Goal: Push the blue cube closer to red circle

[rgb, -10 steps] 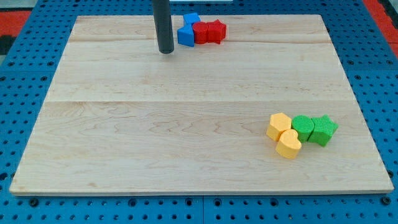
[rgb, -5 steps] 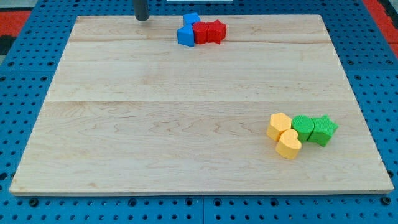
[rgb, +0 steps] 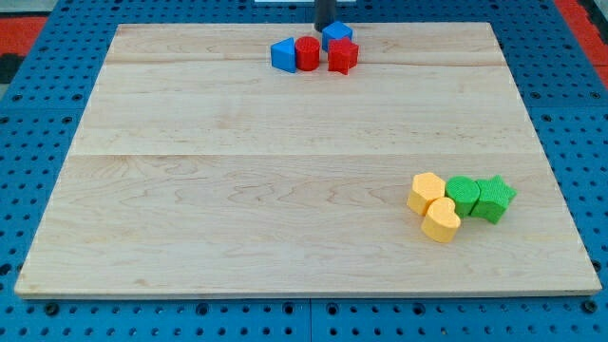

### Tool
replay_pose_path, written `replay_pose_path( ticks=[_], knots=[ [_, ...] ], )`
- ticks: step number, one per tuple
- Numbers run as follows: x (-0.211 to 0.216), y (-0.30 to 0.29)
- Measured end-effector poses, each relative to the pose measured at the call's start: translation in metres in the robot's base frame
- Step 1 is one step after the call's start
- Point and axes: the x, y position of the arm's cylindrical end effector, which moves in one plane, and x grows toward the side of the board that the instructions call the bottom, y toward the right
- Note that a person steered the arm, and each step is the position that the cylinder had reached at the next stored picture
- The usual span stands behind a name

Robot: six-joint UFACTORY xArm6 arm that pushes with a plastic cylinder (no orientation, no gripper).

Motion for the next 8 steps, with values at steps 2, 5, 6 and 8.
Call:
replay_pose_path(
  ticks=[2,5,6,8],
  knots=[
    [0.0,0.06],
    [0.016,0.06],
    [0.012,0.035],
    [0.013,0.017]
  ],
)
